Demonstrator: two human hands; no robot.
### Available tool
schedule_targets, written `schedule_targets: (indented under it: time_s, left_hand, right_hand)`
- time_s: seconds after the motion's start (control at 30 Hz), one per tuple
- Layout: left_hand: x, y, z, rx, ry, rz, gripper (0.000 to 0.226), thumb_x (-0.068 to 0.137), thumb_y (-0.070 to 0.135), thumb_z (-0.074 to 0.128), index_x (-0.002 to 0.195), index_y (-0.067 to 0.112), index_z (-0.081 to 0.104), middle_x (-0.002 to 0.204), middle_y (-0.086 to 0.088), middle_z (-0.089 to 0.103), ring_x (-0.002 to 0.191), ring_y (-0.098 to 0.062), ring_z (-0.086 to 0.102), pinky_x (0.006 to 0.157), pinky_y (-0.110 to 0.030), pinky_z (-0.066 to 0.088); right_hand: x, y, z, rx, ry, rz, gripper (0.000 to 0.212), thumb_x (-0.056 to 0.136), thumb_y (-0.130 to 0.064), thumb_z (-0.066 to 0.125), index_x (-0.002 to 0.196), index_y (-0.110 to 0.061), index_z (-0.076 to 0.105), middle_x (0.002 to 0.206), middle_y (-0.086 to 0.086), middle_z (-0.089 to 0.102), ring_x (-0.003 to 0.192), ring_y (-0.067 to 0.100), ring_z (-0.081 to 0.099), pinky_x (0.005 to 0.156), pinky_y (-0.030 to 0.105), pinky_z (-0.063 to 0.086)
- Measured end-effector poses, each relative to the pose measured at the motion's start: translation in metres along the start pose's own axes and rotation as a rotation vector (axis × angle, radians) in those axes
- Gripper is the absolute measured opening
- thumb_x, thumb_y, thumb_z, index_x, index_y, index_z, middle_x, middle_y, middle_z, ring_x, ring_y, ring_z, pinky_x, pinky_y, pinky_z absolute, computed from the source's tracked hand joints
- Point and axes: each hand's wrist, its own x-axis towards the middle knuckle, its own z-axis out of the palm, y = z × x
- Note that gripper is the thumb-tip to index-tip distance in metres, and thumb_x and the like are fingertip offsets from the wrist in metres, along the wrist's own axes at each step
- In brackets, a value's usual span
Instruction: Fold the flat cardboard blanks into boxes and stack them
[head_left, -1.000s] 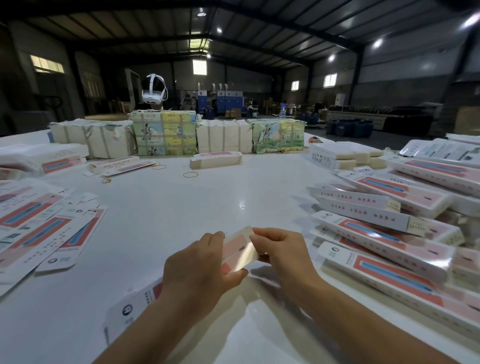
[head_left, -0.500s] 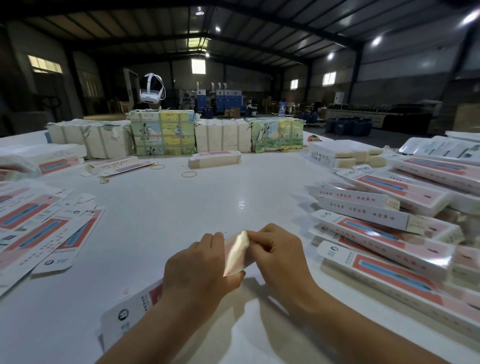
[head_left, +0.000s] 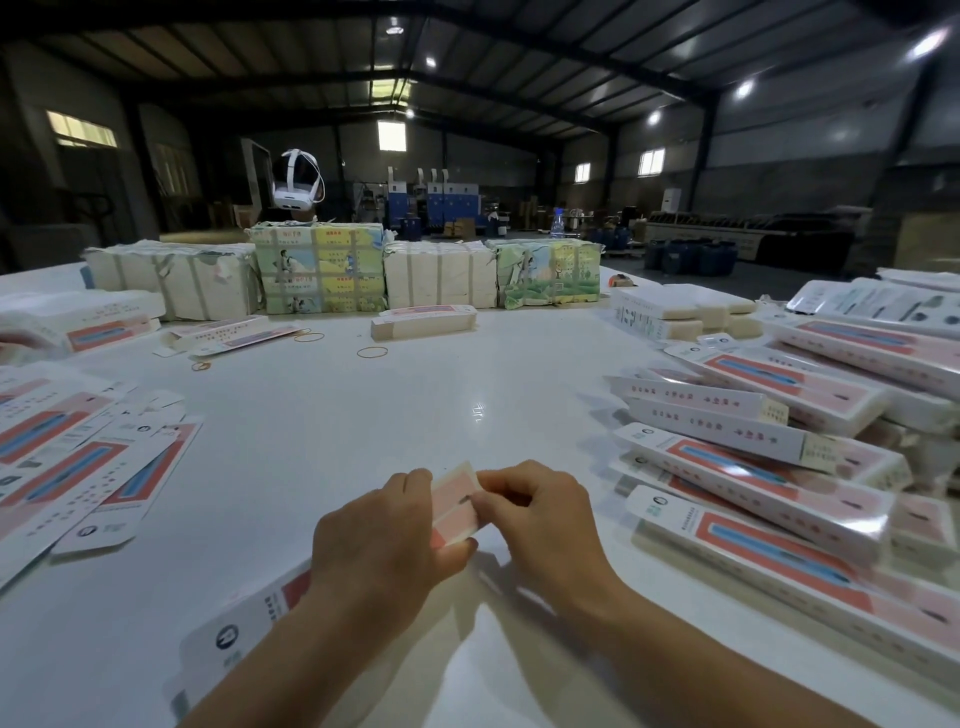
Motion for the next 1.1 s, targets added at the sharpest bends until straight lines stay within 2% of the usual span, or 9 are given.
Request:
schedule_targets:
  time_s: [0.17, 0.27, 0.33, 0.57, 0.73, 0.8, 0.87, 0.97, 1.1]
  left_hand:
    - [0.001, -0.017, 0.0, -0.045, -0.08, 0.023, 0.047, 0.073, 0.075, 0.048, 0.095, 0.034, 0.039, 0.085, 0.014, 0.05, 0.071, -0.01, 0.047, 0.054, -0.024, 0.031]
    - [0.002, -0.022, -0.001, -0.13, -0.124, 0.072, 0.051, 0.069, 0.076, 0.053, 0.099, 0.035, 0.045, 0.091, 0.016, 0.059, 0.079, -0.009, 0.057, 0.062, -0.024, 0.042]
    - [0.003, -0.023, 0.001, -0.161, -0.127, 0.105, 0.05, 0.068, 0.072, 0.054, 0.102, 0.037, 0.047, 0.093, 0.017, 0.061, 0.082, -0.007, 0.059, 0.067, -0.025, 0.045]
    - [-0.001, -0.03, 0.001, -0.26, -0.11, 0.208, 0.057, 0.063, 0.073, 0.056, 0.11, 0.04, 0.049, 0.093, 0.021, 0.061, 0.081, -0.002, 0.057, 0.066, -0.019, 0.043]
    - [0.003, -0.032, -0.005, -0.254, 0.146, 0.426, 0.064, 0.074, 0.067, 0.052, 0.104, 0.012, 0.066, 0.095, -0.002, 0.068, 0.082, -0.023, 0.063, 0.071, -0.035, 0.051]
    - [0.002, -0.034, -0.005, -0.256, 0.311, 0.431, 0.052, 0.077, 0.054, 0.063, 0.097, 0.006, 0.068, 0.093, -0.01, 0.067, 0.079, -0.03, 0.062, 0.066, -0.042, 0.054]
    - [0.004, -0.037, 0.003, -0.336, 0.375, 0.38, 0.021, 0.076, 0.042, 0.058, 0.084, 0.023, 0.062, 0.078, -0.003, 0.059, 0.068, -0.027, 0.054, 0.057, -0.04, 0.049]
    - [0.011, -0.057, 0.042, -0.478, 0.226, 0.185, 0.012, 0.074, 0.044, 0.046, 0.066, 0.036, 0.044, 0.053, 0.008, 0.039, 0.049, -0.02, 0.042, 0.048, -0.035, 0.042]
    - [0.028, -0.096, 0.107, -0.411, -0.068, 0.055, 0.024, 0.074, 0.056, 0.047, 0.065, 0.033, 0.049, 0.045, -0.001, 0.043, 0.039, -0.01, 0.043, 0.041, -0.031, 0.041]
  right_hand:
    - [0.002, 0.003, -0.003, -0.142, -0.148, -0.098, 0.043, 0.083, -0.005, 0.053, 0.121, -0.022, 0.065, 0.106, -0.011, 0.066, 0.095, 0.002, 0.058, 0.089, 0.019, 0.046]
    - [0.003, 0.007, -0.003, -0.305, -0.34, -0.278, 0.073, 0.083, -0.013, 0.06, 0.147, -0.031, 0.03, 0.146, -0.014, 0.029, 0.134, 0.001, 0.025, 0.109, 0.015, 0.025]
    - [0.004, 0.011, 0.0, -0.382, -0.449, -0.395, 0.082, 0.081, -0.012, 0.062, 0.15, -0.029, 0.022, 0.155, -0.01, 0.017, 0.14, 0.004, 0.01, 0.114, 0.02, 0.017]
    - [0.006, 0.018, 0.004, -0.442, -0.429, -0.556, 0.066, 0.085, -0.01, 0.065, 0.145, -0.012, 0.036, 0.134, 0.008, 0.05, 0.119, 0.027, 0.043, 0.102, 0.034, 0.037]
    - [0.011, 0.018, 0.006, -0.493, -0.379, -0.452, 0.074, 0.084, -0.014, 0.063, 0.149, -0.02, 0.027, 0.129, 0.01, 0.05, 0.114, 0.027, 0.038, 0.097, 0.03, 0.032]
    - [0.014, 0.019, 0.005, -0.481, -0.35, -0.349, 0.076, 0.085, -0.017, 0.062, 0.15, -0.022, 0.023, 0.128, 0.011, 0.048, 0.116, 0.027, 0.036, 0.096, 0.03, 0.03]
    - [0.017, 0.023, 0.002, -0.484, -0.306, -0.261, 0.075, 0.085, -0.02, 0.062, 0.149, -0.023, 0.022, 0.128, 0.012, 0.047, 0.118, 0.028, 0.035, 0.097, 0.033, 0.031]
    - [0.023, 0.026, -0.004, -0.465, -0.235, -0.154, 0.07, 0.086, -0.026, 0.063, 0.147, -0.021, 0.027, 0.129, 0.014, 0.05, 0.12, 0.031, 0.042, 0.098, 0.038, 0.036]
    - [0.038, 0.011, -0.032, -0.463, -0.131, -0.118, 0.06, 0.088, -0.034, 0.061, 0.141, -0.017, 0.039, 0.129, 0.016, 0.054, 0.116, 0.034, 0.049, 0.094, 0.039, 0.041]
